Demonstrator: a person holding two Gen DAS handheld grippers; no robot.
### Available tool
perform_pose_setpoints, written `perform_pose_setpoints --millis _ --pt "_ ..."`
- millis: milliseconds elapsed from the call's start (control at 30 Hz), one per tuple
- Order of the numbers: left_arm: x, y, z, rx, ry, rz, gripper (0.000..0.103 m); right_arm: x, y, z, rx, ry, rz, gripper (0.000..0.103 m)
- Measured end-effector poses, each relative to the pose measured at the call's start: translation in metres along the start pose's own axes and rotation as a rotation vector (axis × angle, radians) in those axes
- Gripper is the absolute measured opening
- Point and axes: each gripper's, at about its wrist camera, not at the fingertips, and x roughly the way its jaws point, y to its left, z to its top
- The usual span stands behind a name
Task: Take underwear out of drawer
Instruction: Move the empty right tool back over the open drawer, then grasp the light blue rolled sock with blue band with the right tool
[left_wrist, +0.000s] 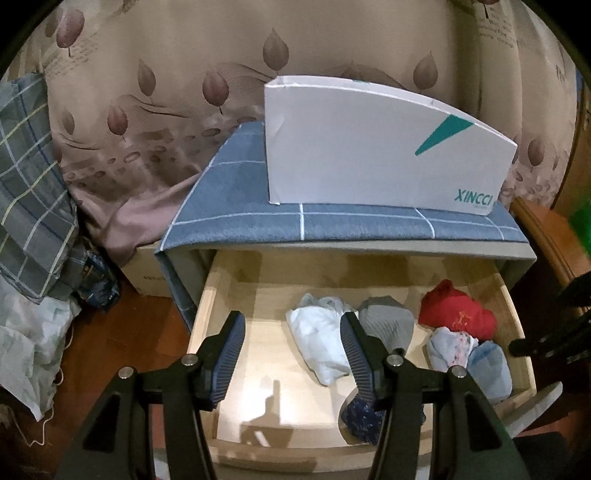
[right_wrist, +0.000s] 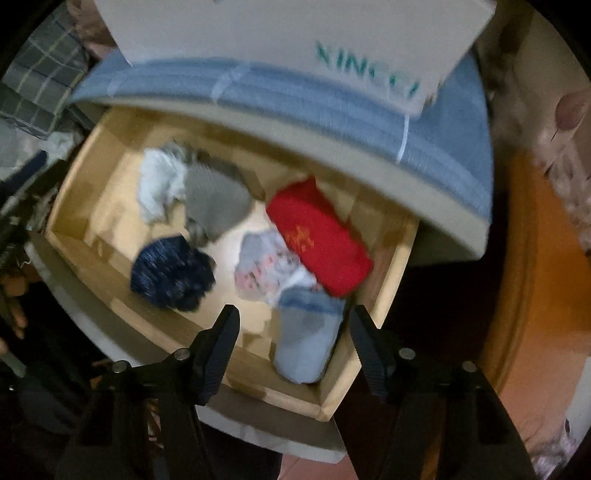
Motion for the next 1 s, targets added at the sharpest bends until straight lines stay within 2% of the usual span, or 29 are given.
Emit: perform_pose_setpoints --millis 267,433,733,867,1000 --pt "0.008 -0.005 -0.003 0.023 0.066 0.008 0.055 0.055 0.006 -0.003 -0.007 0.153 -0.028 0.055" --pt "0.012 -0.003 -0.004 0.016 0.094 0.007 0.055 0.078 0.012 -0.003 -0.045 0.209 -0.078 0.055" --pt "0.016 0.001 -0.003 0.002 0.114 0.024 0.055 0.11 0.018 -0.002 -0.09 0.265 -0.17 0.055" --pt "0.017 0.002 -0.003 -0.007 0.119 0.022 0.055 0.117 0.017 -0.006 -0.068 0.263 -0.169 0.05" --pt "0.018 0.001 -0.002 -0.003 0.123 0.025 0.055 0.116 0.015 -0.012 0.001 0.244 -0.118 0.045"
